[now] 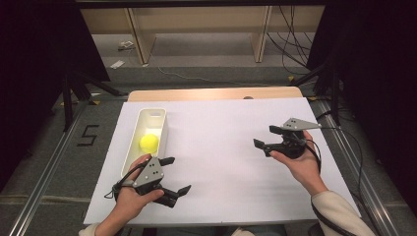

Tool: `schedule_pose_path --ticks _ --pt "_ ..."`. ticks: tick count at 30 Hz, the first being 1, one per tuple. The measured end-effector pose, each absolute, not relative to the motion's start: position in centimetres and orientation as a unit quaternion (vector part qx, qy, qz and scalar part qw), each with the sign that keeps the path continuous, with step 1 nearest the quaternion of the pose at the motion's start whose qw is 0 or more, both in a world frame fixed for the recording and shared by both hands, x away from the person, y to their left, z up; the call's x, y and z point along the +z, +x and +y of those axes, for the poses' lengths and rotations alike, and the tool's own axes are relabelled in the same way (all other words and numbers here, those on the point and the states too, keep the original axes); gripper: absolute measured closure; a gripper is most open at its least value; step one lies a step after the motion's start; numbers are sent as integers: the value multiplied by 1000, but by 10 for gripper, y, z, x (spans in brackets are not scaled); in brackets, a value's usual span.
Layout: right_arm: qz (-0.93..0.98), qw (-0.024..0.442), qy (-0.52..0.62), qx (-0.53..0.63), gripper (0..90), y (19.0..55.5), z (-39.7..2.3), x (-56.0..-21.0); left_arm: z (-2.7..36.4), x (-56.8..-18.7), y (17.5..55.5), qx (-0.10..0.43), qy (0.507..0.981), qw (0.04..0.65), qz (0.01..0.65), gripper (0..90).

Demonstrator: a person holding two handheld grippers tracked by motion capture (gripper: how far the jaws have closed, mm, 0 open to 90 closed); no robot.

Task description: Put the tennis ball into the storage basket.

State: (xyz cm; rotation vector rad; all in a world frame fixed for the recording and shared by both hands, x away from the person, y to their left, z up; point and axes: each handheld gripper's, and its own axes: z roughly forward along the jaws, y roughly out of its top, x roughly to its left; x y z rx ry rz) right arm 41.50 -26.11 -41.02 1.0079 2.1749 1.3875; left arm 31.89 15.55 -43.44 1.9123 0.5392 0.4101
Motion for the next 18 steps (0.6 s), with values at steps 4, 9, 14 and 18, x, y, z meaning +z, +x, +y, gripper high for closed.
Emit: schedule_pose_path --ticks 4,9,14,18 --pt "770 184 362 493 156 404 -269 -413 156 -434 319 172 800 528 227 7" --pt "769 180 366 491 157 394 -277 -418 156 -434 319 172 800 529 227 7" --pt "769 176 370 491 157 392 -280 -421 157 -433 318 173 799 530 226 7" --pt "768 177 367 495 157 390 -279 -421 157 -433 318 173 797 531 228 8"
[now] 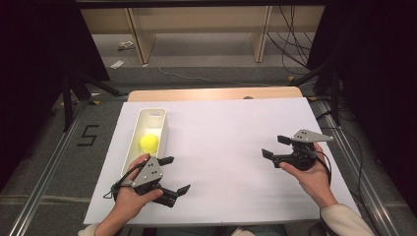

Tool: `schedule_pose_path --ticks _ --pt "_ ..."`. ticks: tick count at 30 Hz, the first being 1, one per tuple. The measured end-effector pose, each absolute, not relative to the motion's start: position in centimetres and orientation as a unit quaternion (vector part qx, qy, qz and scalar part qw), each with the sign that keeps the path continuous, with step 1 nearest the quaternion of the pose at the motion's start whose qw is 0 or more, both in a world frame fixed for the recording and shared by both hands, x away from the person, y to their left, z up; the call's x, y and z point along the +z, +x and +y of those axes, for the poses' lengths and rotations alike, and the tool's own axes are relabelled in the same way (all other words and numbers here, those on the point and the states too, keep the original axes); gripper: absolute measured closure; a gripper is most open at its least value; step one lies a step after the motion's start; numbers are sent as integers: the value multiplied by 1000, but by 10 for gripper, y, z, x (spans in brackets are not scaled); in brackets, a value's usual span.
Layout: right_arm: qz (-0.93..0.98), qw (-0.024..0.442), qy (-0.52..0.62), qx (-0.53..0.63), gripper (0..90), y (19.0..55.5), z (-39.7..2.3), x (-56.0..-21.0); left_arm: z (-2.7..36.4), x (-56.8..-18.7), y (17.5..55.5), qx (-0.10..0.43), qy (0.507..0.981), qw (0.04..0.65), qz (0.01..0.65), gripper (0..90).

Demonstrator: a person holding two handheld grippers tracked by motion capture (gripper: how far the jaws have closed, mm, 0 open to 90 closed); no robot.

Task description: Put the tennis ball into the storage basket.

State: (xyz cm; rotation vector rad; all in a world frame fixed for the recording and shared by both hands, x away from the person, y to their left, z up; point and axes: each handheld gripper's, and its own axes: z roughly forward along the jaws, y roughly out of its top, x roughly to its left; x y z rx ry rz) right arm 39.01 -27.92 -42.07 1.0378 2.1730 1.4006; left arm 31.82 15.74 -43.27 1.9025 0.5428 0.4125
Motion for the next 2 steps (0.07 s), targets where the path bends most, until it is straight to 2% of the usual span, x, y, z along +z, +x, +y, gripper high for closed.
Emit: schedule_pose_path --ticks 2 --pt "767 178 365 497 157 390 -279 -421 157 -433 318 173 797 532 228 8"
